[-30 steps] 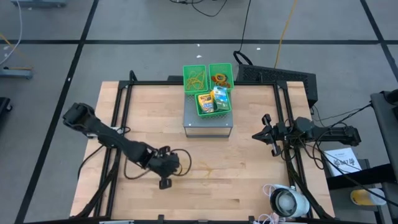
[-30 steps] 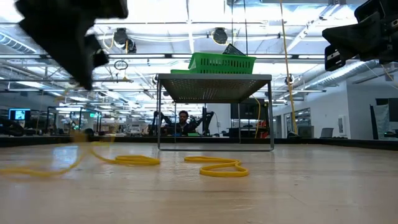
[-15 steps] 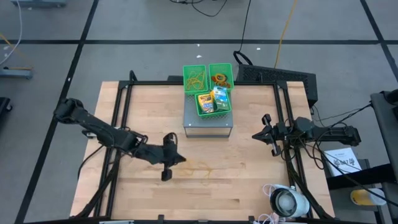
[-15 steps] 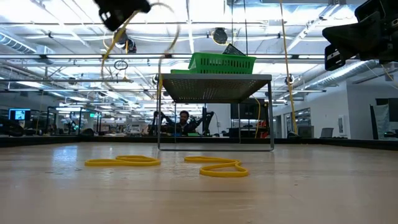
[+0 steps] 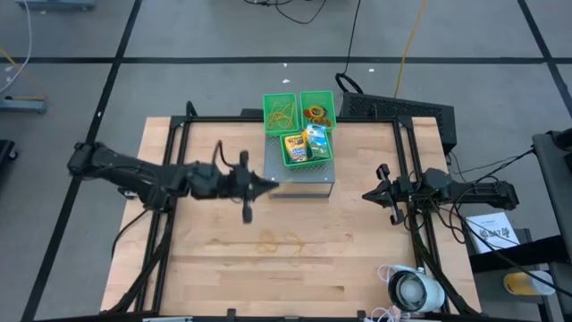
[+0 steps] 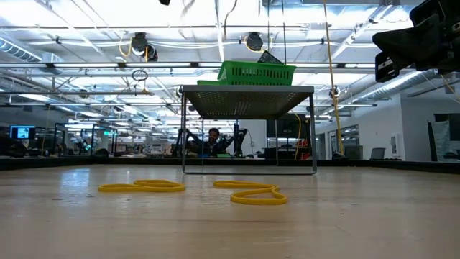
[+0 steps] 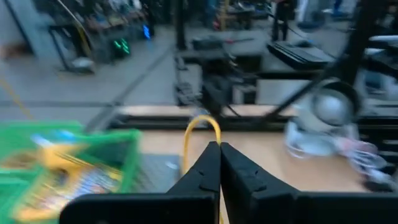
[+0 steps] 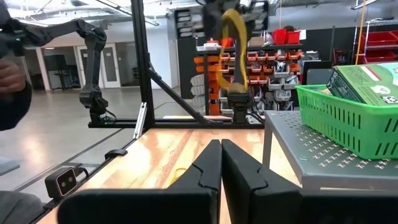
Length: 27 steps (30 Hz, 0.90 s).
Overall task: Pick & Place Office Desk Supplies
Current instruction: Put the yellow rubber band into the left green bin on the shelf
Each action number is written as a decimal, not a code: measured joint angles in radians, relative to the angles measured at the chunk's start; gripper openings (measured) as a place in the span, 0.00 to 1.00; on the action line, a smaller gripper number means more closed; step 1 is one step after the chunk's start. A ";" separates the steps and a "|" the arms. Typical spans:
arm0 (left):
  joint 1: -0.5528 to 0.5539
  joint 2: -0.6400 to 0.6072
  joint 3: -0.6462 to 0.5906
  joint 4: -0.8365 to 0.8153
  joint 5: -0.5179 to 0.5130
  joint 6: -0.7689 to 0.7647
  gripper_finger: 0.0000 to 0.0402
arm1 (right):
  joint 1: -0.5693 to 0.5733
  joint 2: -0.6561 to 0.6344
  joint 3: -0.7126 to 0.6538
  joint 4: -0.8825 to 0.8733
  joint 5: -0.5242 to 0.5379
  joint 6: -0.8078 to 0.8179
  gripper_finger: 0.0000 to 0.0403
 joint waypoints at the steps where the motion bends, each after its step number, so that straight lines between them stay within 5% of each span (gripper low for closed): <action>1: 0.022 -0.008 0.000 0.007 0.000 0.028 0.01 | 0.000 0.000 0.000 0.000 0.000 0.000 0.00; 16: 0.396 -0.014 0.039 0.112 0.008 0.250 0.01 | 0.000 0.000 0.000 0.000 0.000 0.000 0.00; 27: 0.668 0.074 0.060 0.188 0.142 0.193 0.02 | 0.000 0.000 0.000 0.000 0.000 0.000 0.00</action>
